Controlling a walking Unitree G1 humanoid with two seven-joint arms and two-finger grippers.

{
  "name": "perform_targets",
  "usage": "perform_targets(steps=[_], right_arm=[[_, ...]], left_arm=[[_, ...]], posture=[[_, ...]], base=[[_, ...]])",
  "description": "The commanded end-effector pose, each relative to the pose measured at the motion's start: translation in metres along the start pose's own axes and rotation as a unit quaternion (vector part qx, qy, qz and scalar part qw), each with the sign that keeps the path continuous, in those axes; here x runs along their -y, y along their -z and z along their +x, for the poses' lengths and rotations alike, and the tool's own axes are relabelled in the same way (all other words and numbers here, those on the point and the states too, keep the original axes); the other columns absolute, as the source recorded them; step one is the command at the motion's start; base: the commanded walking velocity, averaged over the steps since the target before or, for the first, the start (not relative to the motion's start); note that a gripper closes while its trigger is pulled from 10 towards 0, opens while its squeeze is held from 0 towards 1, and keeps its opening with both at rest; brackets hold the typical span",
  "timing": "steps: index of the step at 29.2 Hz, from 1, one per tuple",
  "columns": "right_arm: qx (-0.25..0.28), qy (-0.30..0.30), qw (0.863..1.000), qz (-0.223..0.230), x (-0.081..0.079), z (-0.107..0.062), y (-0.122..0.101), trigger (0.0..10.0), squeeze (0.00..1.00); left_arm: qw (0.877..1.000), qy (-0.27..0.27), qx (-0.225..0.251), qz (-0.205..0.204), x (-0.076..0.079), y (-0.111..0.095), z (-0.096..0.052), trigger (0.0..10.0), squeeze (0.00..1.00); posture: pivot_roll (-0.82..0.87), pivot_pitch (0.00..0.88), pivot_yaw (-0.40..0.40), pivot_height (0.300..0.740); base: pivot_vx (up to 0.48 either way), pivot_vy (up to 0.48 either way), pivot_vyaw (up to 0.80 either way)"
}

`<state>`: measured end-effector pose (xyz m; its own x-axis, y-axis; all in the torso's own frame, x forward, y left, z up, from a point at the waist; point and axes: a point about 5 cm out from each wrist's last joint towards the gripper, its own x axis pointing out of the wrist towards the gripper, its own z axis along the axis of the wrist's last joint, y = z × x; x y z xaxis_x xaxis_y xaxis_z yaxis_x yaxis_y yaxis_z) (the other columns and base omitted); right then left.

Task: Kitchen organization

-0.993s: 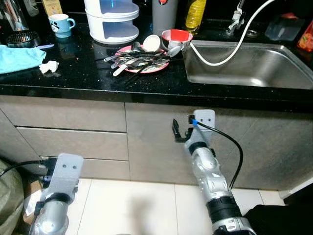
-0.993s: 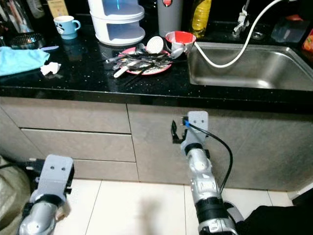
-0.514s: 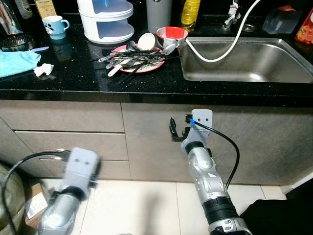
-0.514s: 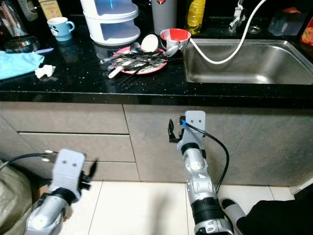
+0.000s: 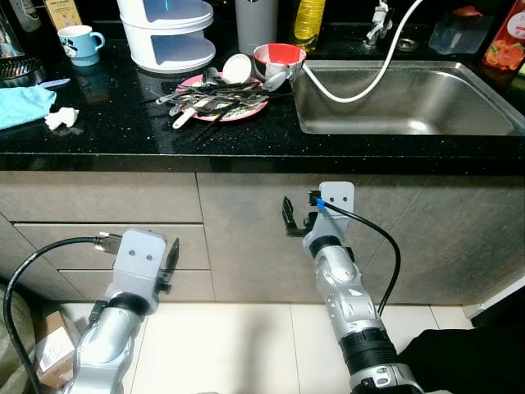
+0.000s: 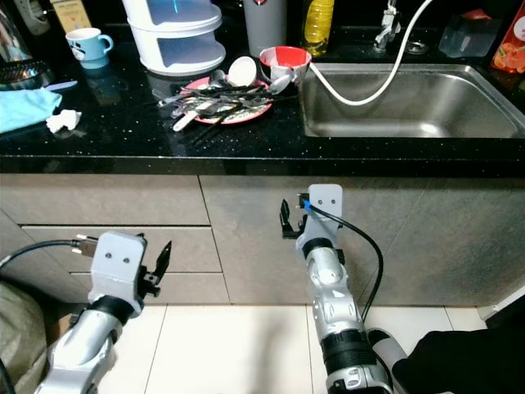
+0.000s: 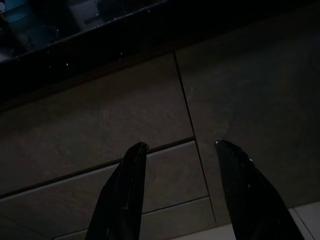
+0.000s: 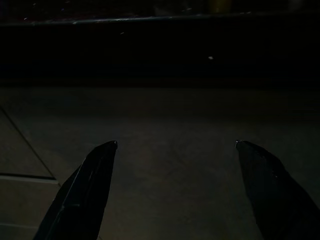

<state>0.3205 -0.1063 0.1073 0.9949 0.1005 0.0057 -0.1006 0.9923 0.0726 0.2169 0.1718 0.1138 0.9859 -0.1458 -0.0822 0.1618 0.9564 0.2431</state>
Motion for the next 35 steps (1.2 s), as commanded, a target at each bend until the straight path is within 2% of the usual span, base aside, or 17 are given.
perform_targets(steps=[1,3,17,35], right_arm=[[-0.012,-0.007,1.0,0.001,-0.002,-0.0012,0.0039,10.0,0.0],[-0.013,-0.009,1.0,0.0,-0.0029,-0.0018,0.0044,10.0,0.0],[-0.008,-0.011,1.0,-0.001,-0.0019,0.0025,0.0018,10.0,0.0],[-0.005,-0.014,1.0,-0.005,-0.0027,0.006,0.0009,10.0,0.0]], left_arm=[[1.0,0.002,0.001,0.024,0.0011,0.0017,-0.0024,10.0,0.0],[0.999,-0.002,0.008,0.037,0.0019,0.0004,-0.0032,10.0,0.0],[0.999,-0.033,0.01,0.039,0.0001,0.0012,-0.0002,10.0,0.0],[0.998,-0.044,0.013,0.047,-0.0007,0.0032,0.0053,10.0,0.0]], posture=[[0.22,0.074,0.0,0.74],[0.22,0.074,0.0,0.74],[0.22,0.066,-0.001,0.74],[0.21,0.039,-0.008,0.74]], base=[[0.0,0.0,0.0],[0.0,0.0,0.0],[0.0,0.0,0.0],[0.0,0.0,0.0]])
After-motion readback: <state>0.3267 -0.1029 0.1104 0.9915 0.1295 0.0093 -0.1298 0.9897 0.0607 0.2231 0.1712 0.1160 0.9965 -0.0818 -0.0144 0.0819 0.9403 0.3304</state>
